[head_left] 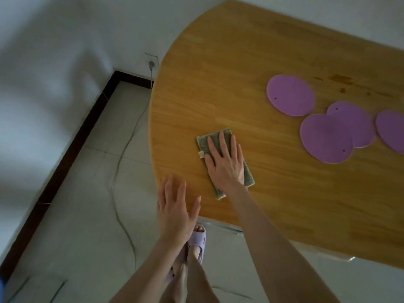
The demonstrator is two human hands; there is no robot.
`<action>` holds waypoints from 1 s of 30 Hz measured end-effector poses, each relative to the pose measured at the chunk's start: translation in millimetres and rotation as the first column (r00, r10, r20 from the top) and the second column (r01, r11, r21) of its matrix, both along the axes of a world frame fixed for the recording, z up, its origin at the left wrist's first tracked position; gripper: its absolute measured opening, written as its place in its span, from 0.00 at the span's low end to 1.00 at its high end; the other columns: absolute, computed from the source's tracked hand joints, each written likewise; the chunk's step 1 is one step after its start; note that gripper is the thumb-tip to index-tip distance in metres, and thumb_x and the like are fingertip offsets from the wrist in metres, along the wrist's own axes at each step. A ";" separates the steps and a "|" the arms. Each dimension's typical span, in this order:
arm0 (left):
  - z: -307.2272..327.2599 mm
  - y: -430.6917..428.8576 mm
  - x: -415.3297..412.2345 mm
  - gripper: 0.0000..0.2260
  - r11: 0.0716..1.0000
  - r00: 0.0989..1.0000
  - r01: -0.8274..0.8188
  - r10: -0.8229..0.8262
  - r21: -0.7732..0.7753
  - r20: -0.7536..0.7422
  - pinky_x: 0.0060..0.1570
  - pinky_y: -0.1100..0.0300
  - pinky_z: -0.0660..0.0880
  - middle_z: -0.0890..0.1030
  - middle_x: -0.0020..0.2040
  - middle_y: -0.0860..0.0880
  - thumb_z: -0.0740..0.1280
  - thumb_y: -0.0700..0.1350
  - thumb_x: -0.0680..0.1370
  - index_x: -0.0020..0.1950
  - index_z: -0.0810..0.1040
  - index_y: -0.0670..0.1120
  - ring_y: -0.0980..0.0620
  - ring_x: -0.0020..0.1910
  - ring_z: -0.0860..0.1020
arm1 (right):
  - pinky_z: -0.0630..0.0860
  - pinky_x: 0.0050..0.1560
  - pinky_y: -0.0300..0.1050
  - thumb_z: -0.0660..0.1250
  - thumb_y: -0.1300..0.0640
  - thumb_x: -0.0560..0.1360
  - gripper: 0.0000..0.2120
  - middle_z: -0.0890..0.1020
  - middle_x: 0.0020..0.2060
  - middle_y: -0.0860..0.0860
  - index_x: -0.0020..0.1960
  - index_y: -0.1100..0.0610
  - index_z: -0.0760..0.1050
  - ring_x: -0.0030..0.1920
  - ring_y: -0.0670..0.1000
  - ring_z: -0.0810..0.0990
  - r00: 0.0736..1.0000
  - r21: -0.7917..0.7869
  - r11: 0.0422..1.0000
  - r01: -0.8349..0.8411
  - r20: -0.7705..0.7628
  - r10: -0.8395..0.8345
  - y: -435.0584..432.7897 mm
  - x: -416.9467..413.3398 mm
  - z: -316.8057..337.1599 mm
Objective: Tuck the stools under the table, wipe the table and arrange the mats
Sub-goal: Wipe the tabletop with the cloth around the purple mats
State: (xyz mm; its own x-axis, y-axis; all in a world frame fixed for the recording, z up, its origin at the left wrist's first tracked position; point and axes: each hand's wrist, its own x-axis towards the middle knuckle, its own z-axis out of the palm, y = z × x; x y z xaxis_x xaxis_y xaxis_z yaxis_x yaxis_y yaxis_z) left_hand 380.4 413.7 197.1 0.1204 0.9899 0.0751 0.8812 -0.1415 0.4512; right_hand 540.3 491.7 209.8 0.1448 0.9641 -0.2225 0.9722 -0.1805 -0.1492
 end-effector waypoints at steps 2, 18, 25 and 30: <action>4.2 10.2 -0.8 0.22 0.999 0.999 -0.042 0.042 0.005 0.000 0.63 0.40 0.66 0.73 0.64 0.37 0.57 0.57 0.76 0.59 0.76 0.41 0.38 0.65 0.65 | 0.38 0.74 0.51 0.42 0.41 0.81 0.26 0.48 0.78 0.49 0.77 0.44 0.47 0.77 0.57 0.42 0.998 0.014 0.998 -0.065 -0.003 0.065 -11.8 -8.7 -0.8; 3.0 80.8 42.9 0.26 0.986 0.972 0.091 -0.119 -0.142 -0.204 0.72 0.38 0.45 0.57 0.76 0.41 0.51 0.60 0.79 0.75 0.62 0.50 0.38 0.75 0.52 | 0.46 0.73 0.50 0.45 0.39 0.79 0.26 0.59 0.76 0.51 0.75 0.45 0.59 0.75 0.58 0.55 0.956 0.097 0.952 0.291 0.016 -0.294 -117.0 79.4 -8.1; 5.4 82.1 43.4 0.27 0.978 0.960 0.088 -0.133 -0.187 -0.245 0.72 0.40 0.40 0.50 0.78 0.44 0.48 0.61 0.79 0.77 0.55 0.53 0.42 0.76 0.45 | 0.37 0.74 0.52 0.44 0.41 0.81 0.26 0.43 0.77 0.49 0.77 0.44 0.43 0.76 0.56 0.38 0.909 0.009 0.909 0.417 0.000 -0.417 -45.9 69.9 -2.2; 6.7 82.6 41.1 0.27 0.978 0.960 0.069 -0.119 -0.199 -0.252 0.72 0.39 0.41 0.53 0.77 0.43 0.51 0.60 0.79 0.76 0.58 0.52 0.42 0.76 0.47 | 0.37 0.74 0.51 0.39 0.40 0.79 0.28 0.47 0.78 0.50 0.77 0.45 0.47 0.77 0.58 0.40 0.964 0.026 0.965 0.260 -0.069 -0.258 -42.3 47.7 -2.1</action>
State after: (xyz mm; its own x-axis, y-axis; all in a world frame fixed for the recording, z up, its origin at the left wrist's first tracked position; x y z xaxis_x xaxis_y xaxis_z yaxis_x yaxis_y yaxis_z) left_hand 421.6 496.4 203.8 0.2044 0.9663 -0.1562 0.9583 -0.1650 0.2334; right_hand 588.0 449.3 207.7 0.3768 0.9029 -0.2067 0.8812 -0.4182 -0.2204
